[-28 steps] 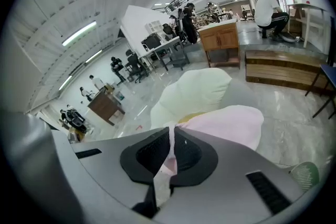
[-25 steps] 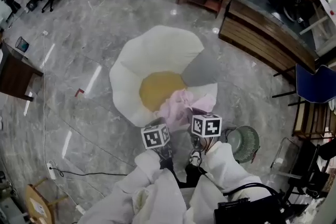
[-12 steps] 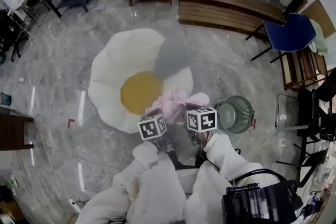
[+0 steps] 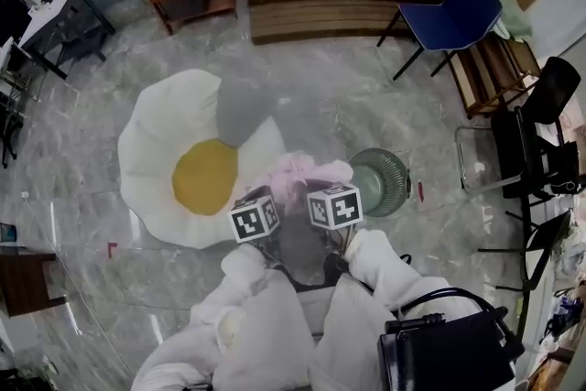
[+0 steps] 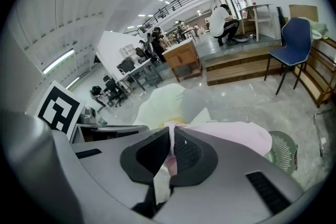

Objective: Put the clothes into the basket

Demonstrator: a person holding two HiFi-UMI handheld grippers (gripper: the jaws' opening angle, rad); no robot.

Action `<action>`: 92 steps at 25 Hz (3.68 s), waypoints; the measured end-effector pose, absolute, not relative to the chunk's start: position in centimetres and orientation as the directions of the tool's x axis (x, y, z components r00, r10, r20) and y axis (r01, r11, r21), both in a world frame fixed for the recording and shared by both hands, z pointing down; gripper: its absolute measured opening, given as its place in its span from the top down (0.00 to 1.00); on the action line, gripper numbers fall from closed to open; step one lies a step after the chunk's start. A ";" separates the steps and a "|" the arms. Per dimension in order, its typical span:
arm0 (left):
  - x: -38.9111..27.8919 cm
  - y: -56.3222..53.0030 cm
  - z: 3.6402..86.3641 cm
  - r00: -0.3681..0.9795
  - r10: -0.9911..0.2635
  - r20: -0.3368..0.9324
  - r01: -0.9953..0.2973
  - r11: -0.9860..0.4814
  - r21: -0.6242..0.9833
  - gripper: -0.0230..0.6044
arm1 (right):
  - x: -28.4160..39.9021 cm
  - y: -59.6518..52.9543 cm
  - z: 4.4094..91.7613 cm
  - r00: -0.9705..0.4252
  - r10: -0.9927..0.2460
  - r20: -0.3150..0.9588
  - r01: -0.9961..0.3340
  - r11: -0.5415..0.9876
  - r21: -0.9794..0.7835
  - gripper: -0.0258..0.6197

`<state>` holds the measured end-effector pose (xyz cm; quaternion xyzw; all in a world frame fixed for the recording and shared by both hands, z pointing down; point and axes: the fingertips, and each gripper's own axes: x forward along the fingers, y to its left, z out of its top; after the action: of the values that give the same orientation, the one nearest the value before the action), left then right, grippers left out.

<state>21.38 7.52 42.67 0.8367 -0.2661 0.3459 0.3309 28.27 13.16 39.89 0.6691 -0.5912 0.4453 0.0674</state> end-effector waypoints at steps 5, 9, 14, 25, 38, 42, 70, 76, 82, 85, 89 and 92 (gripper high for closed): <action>27.1 12.6 43.2 0.632 -0.176 0.754 -0.642 -0.664 0.383 0.96 | 33.4 18.5 40.4 -0.065 -0.723 0.688 -0.833 -0.341 -0.437 0.91; 31.1 16.0 44.0 0.636 -0.133 0.760 -0.608 -0.693 0.387 0.96 | 37.5 22.3 41.2 -0.026 -0.711 0.703 -0.806 -0.400 -0.435 0.91; 35.0 19.5 45.6 0.623 -0.072 0.779 -0.573 -0.720 0.391 0.96 | 41.7 27.1 42.8 0.021 -0.688 0.726 -0.754 -0.487 -0.440 0.91; 42.3 24.2 50.2 0.561 0.025 0.828 -0.490 -0.796 0.356 0.96 | 49.4 33.5 47.1 0.106 -0.650 0.753 -0.641 -0.623 -0.448 0.91; 48.7 27.1 62.2 0.519 0.087 0.850 -0.464 -0.807 0.366 0.96 | 55.3 36.1 59.9 0.155 -0.603 0.782 -0.483 -0.737 -0.473 0.91; 49.5 27.7 65.8 0.502 0.102 0.859 -0.470 -0.801 0.370 0.96 | 56.1 36.8 63.5 0.165 -0.585 0.794 -0.439 -0.765 -0.472 0.91; 48.4 27.3 70.2 0.461 0.113 0.880 -0.488 -0.796 0.358 0.96 | 56.5 37.5 70.4 0.203 -0.470 0.859 -0.358 -0.852 -0.381 0.91; 47.5 26.1 67.2 0.486 0.095 0.869 -0.480 -0.801 0.357 0.96 | 55.6 37.6 67.6 0.221 -0.450 0.865 -0.377 -0.858 -0.350 0.91; 47.1 25.0 60.0 0.558 0.093 0.825 -0.457 -0.795 0.399 0.96 | 54.6 37.5 60.6 0.281 -0.448 0.849 -0.370 -0.867 -0.335 0.91; 47.1 23.4 56.1 0.606 0.073 0.792 -0.454 -0.786 0.420 0.96 | 54.6 36.4 56.2 0.346 -0.463 0.816 -0.374 -0.866 -0.333 0.91; 45.7 21.3 51.2 0.649 0.049 0.759 -0.456 -0.774 0.439 0.96 | 53.1 35.1 51.1 0.401 -0.472 0.785 -0.366 -0.868 -0.336 0.91; 43.8 20.6 47.8 0.672 0.047 0.739 -0.443 -0.773 0.453 0.96 | 51.1 35.1 48.1 0.427 -0.475 0.769 -0.350 -0.871 -0.344 0.91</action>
<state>43.76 20.64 47.77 0.8580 -0.1154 0.3881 0.3162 51.12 35.09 48.06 0.8421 -0.2449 0.4759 -0.0660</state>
